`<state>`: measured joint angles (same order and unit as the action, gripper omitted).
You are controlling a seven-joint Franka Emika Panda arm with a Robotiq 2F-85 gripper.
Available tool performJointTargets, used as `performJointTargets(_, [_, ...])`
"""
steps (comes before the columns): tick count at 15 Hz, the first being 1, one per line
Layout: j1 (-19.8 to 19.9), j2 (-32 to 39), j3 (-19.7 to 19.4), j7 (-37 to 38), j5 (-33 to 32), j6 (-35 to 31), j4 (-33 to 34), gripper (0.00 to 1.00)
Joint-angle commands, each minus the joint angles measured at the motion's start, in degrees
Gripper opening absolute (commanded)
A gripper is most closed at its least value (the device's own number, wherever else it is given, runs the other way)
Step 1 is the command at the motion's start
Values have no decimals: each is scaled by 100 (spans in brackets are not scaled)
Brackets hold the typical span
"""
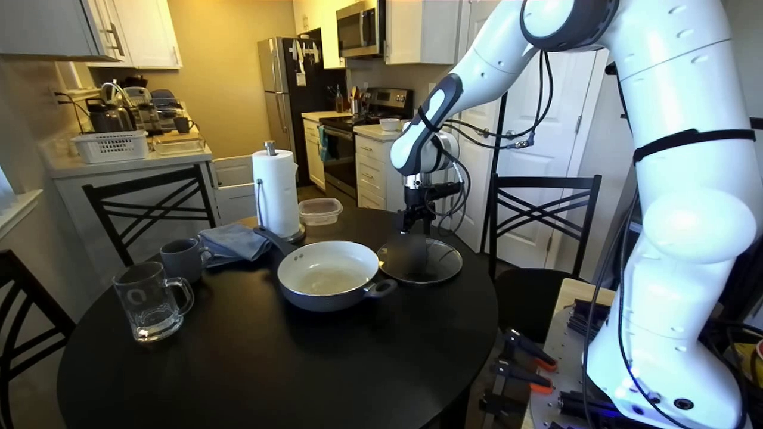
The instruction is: Remove the glass lid from the pot.
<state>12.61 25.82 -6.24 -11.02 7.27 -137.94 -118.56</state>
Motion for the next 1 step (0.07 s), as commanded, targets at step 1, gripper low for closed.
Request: performJointTargets(1, [39, 5, 38, 21, -30, 15, 11, 100])
